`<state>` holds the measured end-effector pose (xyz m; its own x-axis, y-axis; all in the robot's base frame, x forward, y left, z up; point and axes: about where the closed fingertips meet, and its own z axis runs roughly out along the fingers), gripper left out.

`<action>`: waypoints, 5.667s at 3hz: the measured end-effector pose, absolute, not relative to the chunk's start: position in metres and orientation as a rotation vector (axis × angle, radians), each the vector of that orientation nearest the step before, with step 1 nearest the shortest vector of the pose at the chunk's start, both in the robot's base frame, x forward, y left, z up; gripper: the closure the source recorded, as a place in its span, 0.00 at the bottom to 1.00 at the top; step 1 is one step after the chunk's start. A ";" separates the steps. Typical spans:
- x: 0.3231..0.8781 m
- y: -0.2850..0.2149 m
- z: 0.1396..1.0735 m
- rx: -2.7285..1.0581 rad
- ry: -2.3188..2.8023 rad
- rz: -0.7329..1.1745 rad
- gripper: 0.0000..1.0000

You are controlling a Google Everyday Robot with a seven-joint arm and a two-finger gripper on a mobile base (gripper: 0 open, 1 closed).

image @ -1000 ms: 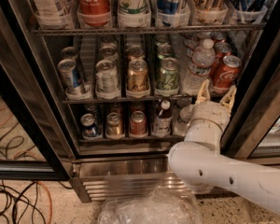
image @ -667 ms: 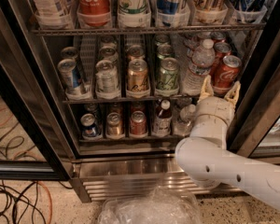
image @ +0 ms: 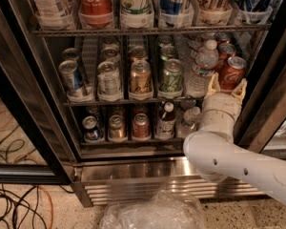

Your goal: Pick coke can from middle shelf of fridge

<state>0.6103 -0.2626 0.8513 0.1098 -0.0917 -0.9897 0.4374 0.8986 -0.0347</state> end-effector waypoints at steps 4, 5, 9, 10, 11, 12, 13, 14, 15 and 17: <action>0.669 -0.294 0.852 0.352 1.399 -0.341 0.36; 0.677 -0.295 0.853 0.351 1.404 -0.345 0.49; 0.676 -0.295 0.853 0.351 1.403 -0.345 1.00; 0.670 -0.293 0.856 0.341 1.401 -0.359 1.00; 0.664 -0.290 0.864 0.330 1.394 -0.377 1.00; 0.658 -0.286 0.878 0.317 1.374 -0.379 1.00; 0.655 -0.283 0.892 0.295 1.357 -0.381 1.00; 0.650 -0.281 0.902 0.269 1.349 -0.384 1.00; 0.645 -0.283 0.905 0.254 1.350 -0.397 1.00; 0.631 -0.281 0.892 0.230 1.383 -0.383 1.00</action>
Offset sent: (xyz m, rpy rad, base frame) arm 0.0300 -0.0140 -0.0110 0.0509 -0.0187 0.0335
